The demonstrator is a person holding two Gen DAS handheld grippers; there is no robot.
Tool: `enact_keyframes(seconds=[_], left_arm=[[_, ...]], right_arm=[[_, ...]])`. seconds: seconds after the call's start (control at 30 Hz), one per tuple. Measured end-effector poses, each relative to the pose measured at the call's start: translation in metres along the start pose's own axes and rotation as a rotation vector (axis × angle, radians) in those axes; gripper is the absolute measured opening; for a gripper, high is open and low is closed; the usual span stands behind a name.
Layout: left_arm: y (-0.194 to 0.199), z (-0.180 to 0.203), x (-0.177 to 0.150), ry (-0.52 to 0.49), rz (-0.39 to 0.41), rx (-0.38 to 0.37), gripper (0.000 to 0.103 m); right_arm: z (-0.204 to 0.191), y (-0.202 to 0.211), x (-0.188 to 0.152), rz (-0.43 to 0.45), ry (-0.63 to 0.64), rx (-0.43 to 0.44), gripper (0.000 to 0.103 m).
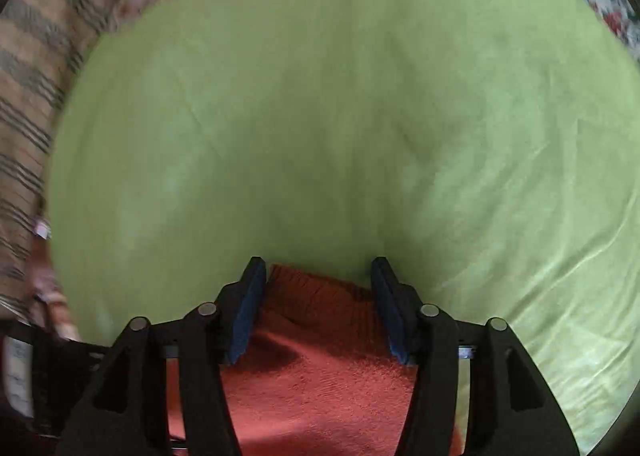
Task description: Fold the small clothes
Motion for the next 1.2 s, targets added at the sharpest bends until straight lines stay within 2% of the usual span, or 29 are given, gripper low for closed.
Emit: enact_keyframes(seconds=[0.03, 0.07, 0.13, 0.3, 0.37, 0.43, 0.5, 0.53, 0.6, 0.63, 0.67, 0.77, 0.87, 1.03, 1.13, 1.2], left_arm=[[0.001, 0.000, 0.000, 0.002, -0.002, -0.005, 0.043], [0.002, 0.000, 0.000, 0.003, -0.004, -0.004, 0.042], [0.007, 0.002, 0.001, 0.005, 0.004, 0.007, 0.042], [0.010, 0.000, -0.002, 0.009, 0.014, 0.019, 0.042], [0.012, 0.000, -0.004, 0.007, 0.012, 0.025, 0.042], [0.015, 0.003, -0.007, -0.008, 0.011, 0.051, 0.043], [0.021, 0.006, -0.011, -0.026, 0.010, 0.074, 0.044], [0.025, 0.008, -0.013, -0.037, 0.012, 0.083, 0.044], [0.031, 0.012, -0.016, -0.050, 0.019, 0.095, 0.044], [0.041, 0.013, -0.019, -0.060, 0.023, 0.099, 0.044], [0.045, 0.013, -0.022, -0.064, 0.027, 0.102, 0.044], [0.058, 0.015, -0.031, -0.076, 0.042, 0.112, 0.044], [0.071, 0.016, -0.041, -0.101, 0.062, 0.134, 0.044], [0.087, 0.022, -0.067, -0.171, 0.068, 0.177, 0.044], [0.093, 0.026, -0.087, -0.225, 0.056, 0.186, 0.046], [0.096, 0.030, -0.101, -0.262, 0.052, 0.212, 0.048]], right_arm=[[0.003, 0.000, -0.001, 0.004, -0.004, -0.048, 0.008], [0.004, 0.004, -0.001, 0.028, -0.025, -0.055, 0.006], [0.010, 0.019, 0.001, 0.114, -0.070, -0.092, 0.006], [0.025, 0.065, 0.001, 0.373, -0.243, 0.007, 0.005], [0.032, 0.059, -0.001, 0.403, -0.306, 0.027, 0.005], [0.036, 0.041, -0.003, 0.391, -0.349, 0.024, 0.005], [0.048, 0.033, -0.010, 0.407, -0.419, 0.062, 0.006], [0.052, 0.030, -0.012, 0.410, -0.460, 0.099, 0.007], [0.055, 0.036, -0.025, 0.416, -0.507, 0.107, 0.017], [0.054, 0.048, -0.037, 0.445, -0.516, 0.103, 0.027], [0.048, 0.058, -0.047, 0.476, -0.515, 0.115, 0.033], [0.033, 0.090, -0.094, 0.552, -0.516, 0.148, 0.033], [0.018, 0.107, -0.158, 0.609, -0.560, 0.161, 0.033], [-0.007, 0.092, -0.257, 0.623, -0.668, 0.173, 0.033], [-0.021, 0.083, -0.298, 0.641, -0.715, 0.186, 0.033], [-0.030, 0.080, -0.315, 0.652, -0.734, 0.191, 0.033]])
Point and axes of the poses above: each gripper's, at about its wrist camera, not at the fingertips, and y roughly against the way its jaws point, z to its right, x to its top, the point moved 10 cm from there along -y, roughly the way its jaws point, and after that the axes turned 8 degrees about -z, right-handed, at the moved point
